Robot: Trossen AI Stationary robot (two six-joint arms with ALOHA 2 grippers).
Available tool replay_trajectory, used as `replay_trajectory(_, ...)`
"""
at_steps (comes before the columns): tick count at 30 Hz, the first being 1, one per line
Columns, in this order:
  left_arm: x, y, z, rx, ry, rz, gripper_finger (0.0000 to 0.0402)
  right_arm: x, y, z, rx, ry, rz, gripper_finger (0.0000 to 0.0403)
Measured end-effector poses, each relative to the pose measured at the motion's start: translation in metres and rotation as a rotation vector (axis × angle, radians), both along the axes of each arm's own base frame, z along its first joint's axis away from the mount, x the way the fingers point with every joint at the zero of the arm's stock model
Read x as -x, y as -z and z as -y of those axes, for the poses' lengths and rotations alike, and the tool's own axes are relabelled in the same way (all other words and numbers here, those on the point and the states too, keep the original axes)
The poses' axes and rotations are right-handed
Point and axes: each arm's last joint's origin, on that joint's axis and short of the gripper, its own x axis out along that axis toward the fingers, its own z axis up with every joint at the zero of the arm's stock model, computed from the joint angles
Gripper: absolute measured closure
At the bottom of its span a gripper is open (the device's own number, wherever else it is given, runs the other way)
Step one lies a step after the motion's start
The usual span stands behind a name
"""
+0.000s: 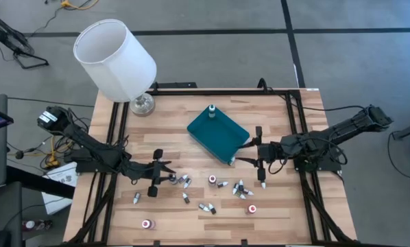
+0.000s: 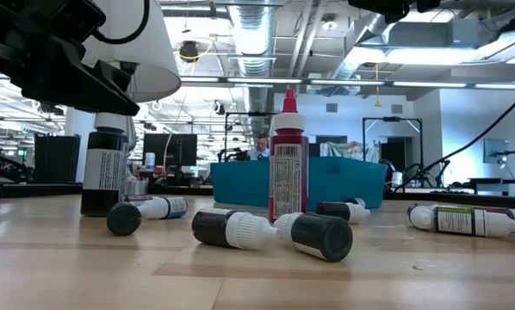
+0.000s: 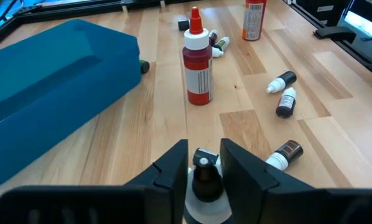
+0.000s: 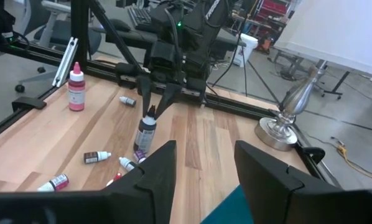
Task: Pick & Place food coloring
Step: Put the large black food coloring bottle into the blue bin
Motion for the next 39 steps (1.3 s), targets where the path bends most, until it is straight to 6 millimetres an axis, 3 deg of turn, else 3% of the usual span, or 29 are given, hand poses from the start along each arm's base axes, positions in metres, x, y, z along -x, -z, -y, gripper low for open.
replay_trajectory(8,0.0,0.0,0.0,0.002,0.001,0.001,0.0355,0.0,0.0,0.0,0.0,0.0,0.0,0.0262)
replay_trajectory(29,0.0,-0.001,0.0,0.002,-0.003,0.013,0.0357,-0.001,0.002,0.0,-0.002,0.001,-0.014,0.0269)
replay_trajectory(39,-0.005,-0.014,0.0,-0.015,-0.029,0.15,0.0358,-0.001,0.002,0.0,-0.003,0.001,-0.014,0.0269)
